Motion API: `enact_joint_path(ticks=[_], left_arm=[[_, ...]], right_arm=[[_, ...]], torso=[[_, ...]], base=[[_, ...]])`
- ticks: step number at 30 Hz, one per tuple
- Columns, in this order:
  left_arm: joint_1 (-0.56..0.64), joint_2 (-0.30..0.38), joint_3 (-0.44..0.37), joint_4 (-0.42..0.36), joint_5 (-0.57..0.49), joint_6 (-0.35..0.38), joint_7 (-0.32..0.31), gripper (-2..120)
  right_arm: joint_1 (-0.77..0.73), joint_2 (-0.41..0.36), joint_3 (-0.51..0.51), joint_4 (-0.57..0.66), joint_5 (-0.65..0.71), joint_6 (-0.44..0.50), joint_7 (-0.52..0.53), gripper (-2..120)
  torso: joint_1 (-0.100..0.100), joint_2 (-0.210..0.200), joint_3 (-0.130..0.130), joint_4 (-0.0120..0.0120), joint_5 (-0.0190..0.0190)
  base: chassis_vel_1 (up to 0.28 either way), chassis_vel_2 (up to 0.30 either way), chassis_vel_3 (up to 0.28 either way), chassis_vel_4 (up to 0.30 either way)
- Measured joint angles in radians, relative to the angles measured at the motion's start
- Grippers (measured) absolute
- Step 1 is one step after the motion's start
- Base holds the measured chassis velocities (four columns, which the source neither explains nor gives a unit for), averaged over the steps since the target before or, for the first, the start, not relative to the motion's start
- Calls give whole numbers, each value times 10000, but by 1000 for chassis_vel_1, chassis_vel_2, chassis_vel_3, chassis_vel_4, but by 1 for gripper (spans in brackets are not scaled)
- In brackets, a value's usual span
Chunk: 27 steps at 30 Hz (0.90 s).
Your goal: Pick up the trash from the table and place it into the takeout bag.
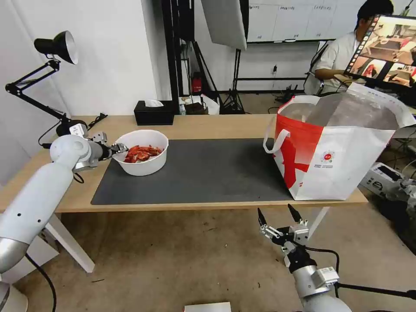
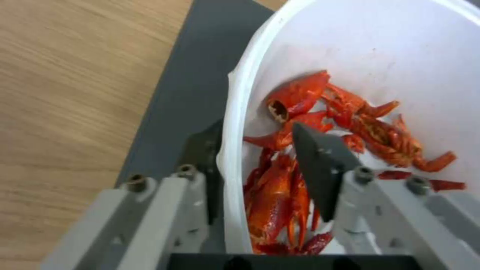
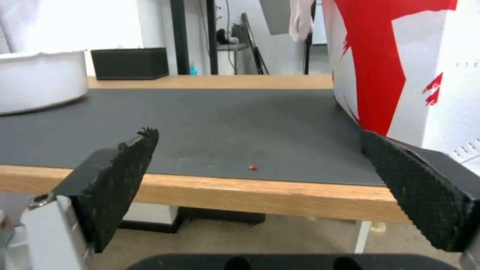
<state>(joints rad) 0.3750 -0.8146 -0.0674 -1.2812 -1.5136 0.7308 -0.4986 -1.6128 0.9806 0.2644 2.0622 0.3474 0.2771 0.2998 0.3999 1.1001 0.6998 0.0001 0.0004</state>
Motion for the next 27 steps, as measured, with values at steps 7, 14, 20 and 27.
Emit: enact_joint_path(ticks=[7, 14, 20, 27], left_arm=[[69, 36, 19, -38, -1, 9, 4, 8], [146, -14, -62, -217, -60, 35, 38, 0], [139, -11, -135, -496, -91, 83, 56, 0], [-300, 29, 80, -1407, 695, -454, 811, 0]], right_arm=[[0, 0, 0, 0, 0, 0, 0, 100], [0, 0, 0, 0, 0, 0, 0, 100], [0, 0, 0, 0, 0, 0, 0, 100], [0, 0, 0, 0, 0, 0, 0, 100]], torso=[[1, 0, 1, 0, -7], [1, -1, 1, -3, -7], [1, -2, 3, -3, -7], [1, -3, 3, 0, -3]], base=[[0, 0, 0, 0], [0, 0, 0, 0], [0, 0, 0, 0], [0, 0, 0, 0]])
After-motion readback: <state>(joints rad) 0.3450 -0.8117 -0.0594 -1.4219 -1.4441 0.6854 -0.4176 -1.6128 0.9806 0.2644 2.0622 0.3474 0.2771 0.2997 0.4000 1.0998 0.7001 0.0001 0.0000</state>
